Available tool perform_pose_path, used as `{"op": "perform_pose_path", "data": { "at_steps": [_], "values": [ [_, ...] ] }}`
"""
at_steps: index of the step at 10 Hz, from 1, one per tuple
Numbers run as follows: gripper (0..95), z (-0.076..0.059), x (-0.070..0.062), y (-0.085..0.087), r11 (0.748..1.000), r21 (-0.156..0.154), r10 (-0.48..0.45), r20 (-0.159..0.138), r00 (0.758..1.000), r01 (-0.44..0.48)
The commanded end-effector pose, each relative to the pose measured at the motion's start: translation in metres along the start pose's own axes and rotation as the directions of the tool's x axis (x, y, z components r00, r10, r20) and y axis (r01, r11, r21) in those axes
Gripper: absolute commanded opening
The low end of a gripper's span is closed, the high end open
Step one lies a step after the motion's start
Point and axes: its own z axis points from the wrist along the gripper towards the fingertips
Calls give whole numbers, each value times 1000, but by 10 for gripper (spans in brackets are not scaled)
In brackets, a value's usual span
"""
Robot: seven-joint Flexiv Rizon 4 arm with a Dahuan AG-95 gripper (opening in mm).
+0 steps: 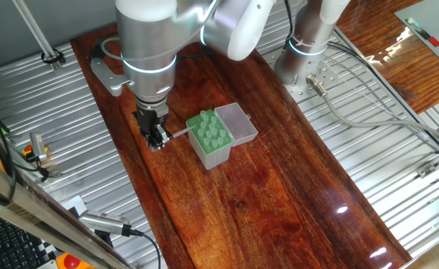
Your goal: Insert a large pipette tip into the holder for large pipette tips
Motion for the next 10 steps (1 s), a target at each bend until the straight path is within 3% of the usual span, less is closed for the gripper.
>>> {"op": "perform_pose_path", "data": {
  "at_steps": [1, 10],
  "values": [
    [0, 0, 0, 0, 1000, 3, -2, 0, 1000, 2],
    [0, -1, 3, -4, 1000, 16, -17, 29, 999, 17]
  ]
}}
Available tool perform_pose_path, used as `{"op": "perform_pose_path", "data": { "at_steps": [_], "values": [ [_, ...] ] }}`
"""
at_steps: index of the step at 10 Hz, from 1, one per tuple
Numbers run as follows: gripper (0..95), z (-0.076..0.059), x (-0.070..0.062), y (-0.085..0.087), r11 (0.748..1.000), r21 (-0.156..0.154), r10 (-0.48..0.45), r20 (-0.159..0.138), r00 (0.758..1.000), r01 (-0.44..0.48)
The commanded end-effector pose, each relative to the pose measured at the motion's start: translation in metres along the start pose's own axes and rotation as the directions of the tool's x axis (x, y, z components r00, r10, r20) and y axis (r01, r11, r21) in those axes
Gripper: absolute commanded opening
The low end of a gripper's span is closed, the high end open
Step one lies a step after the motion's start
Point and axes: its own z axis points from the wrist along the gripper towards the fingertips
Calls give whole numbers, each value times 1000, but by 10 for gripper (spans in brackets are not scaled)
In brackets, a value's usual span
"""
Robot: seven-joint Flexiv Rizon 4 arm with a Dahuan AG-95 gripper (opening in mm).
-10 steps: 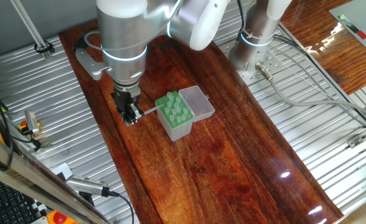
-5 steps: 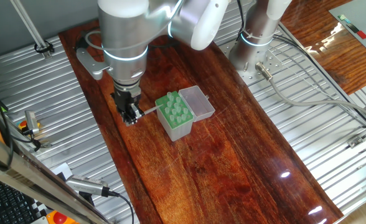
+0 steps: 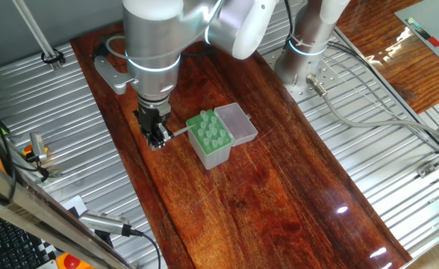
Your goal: Insert a large pipette tip into the holder for large pipette tips
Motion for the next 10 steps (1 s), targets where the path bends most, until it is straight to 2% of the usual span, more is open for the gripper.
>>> {"op": "perform_pose_path", "data": {
  "at_steps": [1, 3, 10],
  "values": [
    [0, -2, 2, -1, 1000, 6, -7, 14, 1000, 7],
    [0, -3, 3, -2, 1000, 8, -12, 35, 999, 12],
    [0, -3, 2, 2, 1000, 0, 10, 60, 998, -10]
  ]
}}
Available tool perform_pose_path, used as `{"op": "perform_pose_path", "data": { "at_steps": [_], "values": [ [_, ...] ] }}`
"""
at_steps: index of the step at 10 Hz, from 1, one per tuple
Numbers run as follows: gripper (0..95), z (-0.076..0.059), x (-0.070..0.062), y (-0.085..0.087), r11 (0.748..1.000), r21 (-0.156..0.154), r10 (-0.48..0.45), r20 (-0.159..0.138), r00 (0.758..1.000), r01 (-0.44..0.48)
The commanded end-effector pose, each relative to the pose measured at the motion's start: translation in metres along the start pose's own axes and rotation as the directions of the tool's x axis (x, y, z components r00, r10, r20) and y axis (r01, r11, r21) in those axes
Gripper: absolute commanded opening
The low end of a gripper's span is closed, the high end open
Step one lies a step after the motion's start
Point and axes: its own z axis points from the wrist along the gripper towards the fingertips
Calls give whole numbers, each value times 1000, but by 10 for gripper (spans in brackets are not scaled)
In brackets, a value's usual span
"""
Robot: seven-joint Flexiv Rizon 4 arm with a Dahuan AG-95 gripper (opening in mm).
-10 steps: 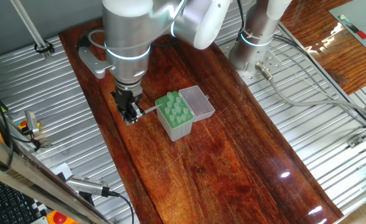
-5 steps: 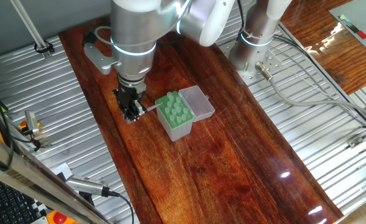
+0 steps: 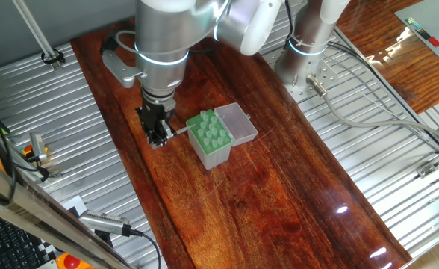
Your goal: Insert a large pipette tip into the holder for large pipette tips
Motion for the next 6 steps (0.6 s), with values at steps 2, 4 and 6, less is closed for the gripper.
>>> {"op": "perform_pose_path", "data": {
  "at_steps": [2, 4, 6],
  "values": [
    [0, -2, 2, 2, 1000, 4, 13, 7, 1000, -13],
    [0, -2, 5, 1, 1000, 6, 14, 18, 1000, -14],
    [0, -1, 8, 0, 1000, 9, 6, 33, 999, -6]
  ]
}}
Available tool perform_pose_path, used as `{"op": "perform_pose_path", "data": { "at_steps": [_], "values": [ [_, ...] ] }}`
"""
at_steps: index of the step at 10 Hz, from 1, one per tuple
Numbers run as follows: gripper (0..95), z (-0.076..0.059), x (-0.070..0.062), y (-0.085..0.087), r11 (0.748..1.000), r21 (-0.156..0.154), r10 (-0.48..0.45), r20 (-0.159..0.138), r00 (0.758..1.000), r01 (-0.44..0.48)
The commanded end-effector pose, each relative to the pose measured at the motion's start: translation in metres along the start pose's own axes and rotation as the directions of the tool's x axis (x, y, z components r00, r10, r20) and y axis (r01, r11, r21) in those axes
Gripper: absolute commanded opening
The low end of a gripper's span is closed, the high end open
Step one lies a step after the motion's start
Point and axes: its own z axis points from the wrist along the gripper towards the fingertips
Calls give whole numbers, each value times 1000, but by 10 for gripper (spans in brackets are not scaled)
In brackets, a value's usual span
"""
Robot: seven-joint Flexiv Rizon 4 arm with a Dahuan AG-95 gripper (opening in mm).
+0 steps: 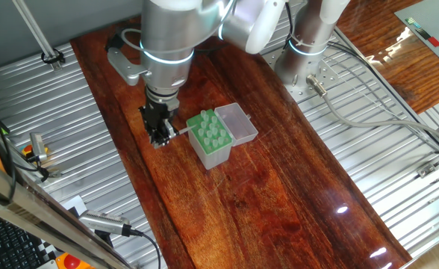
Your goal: Insert a large pipette tip into the holder for large pipette tips
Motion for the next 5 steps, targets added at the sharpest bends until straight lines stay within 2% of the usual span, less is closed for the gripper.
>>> {"op": "perform_pose_path", "data": {
  "at_steps": [1, 5],
  "values": [
    [0, 0, 1, 0, 1000, 3, -5, 6, 1000, 5],
    [0, -1, 1, 0, 1000, 8, -24, 14, 1000, 24]
  ]
}}
